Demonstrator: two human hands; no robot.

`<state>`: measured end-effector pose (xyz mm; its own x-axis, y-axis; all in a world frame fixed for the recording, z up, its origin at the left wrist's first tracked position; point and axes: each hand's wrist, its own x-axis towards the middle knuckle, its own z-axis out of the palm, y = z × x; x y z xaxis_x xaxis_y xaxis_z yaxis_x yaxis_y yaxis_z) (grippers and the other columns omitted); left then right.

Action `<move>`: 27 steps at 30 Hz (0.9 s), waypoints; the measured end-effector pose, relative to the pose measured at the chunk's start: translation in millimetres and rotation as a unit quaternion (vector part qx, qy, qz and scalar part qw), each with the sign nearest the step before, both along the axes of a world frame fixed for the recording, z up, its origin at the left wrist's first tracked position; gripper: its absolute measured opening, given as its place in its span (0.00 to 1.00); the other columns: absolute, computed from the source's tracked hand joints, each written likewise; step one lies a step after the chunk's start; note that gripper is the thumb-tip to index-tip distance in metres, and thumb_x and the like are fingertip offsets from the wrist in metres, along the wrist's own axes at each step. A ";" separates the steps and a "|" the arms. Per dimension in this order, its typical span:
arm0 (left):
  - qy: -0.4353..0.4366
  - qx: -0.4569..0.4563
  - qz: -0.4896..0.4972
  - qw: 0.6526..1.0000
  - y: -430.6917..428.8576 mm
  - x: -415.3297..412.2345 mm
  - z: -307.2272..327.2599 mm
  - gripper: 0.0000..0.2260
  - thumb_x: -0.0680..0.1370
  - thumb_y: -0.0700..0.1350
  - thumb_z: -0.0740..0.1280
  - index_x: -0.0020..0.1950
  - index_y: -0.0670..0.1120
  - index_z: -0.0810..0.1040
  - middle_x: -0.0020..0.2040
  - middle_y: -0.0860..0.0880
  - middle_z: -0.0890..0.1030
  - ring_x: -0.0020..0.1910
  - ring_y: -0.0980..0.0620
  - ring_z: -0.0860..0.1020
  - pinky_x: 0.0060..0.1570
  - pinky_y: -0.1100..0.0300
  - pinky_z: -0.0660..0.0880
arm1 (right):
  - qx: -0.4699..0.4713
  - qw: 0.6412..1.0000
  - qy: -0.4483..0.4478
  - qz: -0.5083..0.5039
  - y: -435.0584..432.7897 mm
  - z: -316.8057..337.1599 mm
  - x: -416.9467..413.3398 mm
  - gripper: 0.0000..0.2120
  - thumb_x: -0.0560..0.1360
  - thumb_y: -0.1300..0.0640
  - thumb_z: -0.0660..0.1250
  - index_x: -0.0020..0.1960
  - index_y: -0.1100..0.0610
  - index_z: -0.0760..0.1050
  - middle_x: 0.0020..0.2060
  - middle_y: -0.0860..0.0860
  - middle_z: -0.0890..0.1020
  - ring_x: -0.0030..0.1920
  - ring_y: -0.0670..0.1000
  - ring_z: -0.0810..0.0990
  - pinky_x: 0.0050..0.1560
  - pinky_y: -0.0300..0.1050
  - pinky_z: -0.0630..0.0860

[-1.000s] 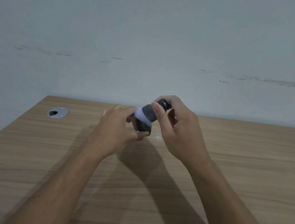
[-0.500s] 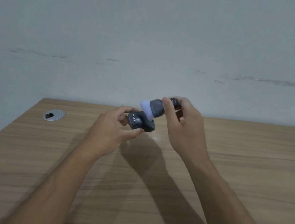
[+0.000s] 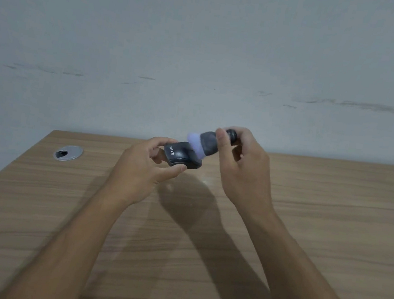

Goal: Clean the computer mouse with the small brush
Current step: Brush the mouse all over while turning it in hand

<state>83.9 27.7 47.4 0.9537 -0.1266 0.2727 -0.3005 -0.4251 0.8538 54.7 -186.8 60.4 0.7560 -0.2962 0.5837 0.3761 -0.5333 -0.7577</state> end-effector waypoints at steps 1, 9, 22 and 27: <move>0.003 -0.012 -0.003 1.000 0.0 0.7 -1.1 0.19 0.75 0.48 0.84 0.64 0.57 0.87 0.44 0.56 0.90 0.44 0.62 0.80 0.49 0.67 0.73 | -0.015 1.000 0.000 0.020 3.6 0.6 -1.4 0.09 0.85 0.47 0.68 0.54 0.52 0.82 0.37 0.42 0.81 0.37 0.43 0.78 0.38 0.30 0.69; -0.017 0.002 -0.011 1.000 4.4 1.1 2.3 0.21 0.75 0.51 0.84 0.67 0.57 0.86 0.49 0.52 0.91 0.47 0.54 0.81 0.46 0.75 0.72 | -0.022 0.997 0.051 -0.051 -7.3 -28.2 7.8 0.09 0.85 0.48 0.69 0.52 0.52 0.81 0.34 0.42 0.78 0.35 0.39 0.78 0.38 0.32 0.66; -0.061 0.070 -0.043 0.995 -1.0 -19.0 12.5 0.25 0.76 0.44 0.83 0.72 0.57 0.83 0.59 0.55 0.89 0.29 0.74 0.75 0.39 0.77 0.71 | -0.022 0.998 0.038 -0.044 -8.9 -23.2 8.9 0.08 0.85 0.47 0.67 0.53 0.51 0.79 0.40 0.44 0.82 0.40 0.44 0.79 0.42 0.37 0.68; -0.057 0.069 -0.041 0.995 -3.1 -20.1 14.8 0.26 0.76 0.41 0.83 0.72 0.56 0.84 0.58 0.55 0.90 0.30 0.76 0.76 0.41 0.79 0.70 | 0.031 0.998 0.046 -0.043 -7.7 -12.0 5.5 0.10 0.85 0.44 0.66 0.54 0.50 0.79 0.40 0.44 0.83 0.41 0.45 0.81 0.42 0.39 0.70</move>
<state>63.9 24.7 62.2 0.9023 -0.2466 0.3536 -0.4310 -0.5054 0.7475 60.2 -194.4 48.3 0.7758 -0.3956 0.4916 0.2589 -0.5109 -0.8197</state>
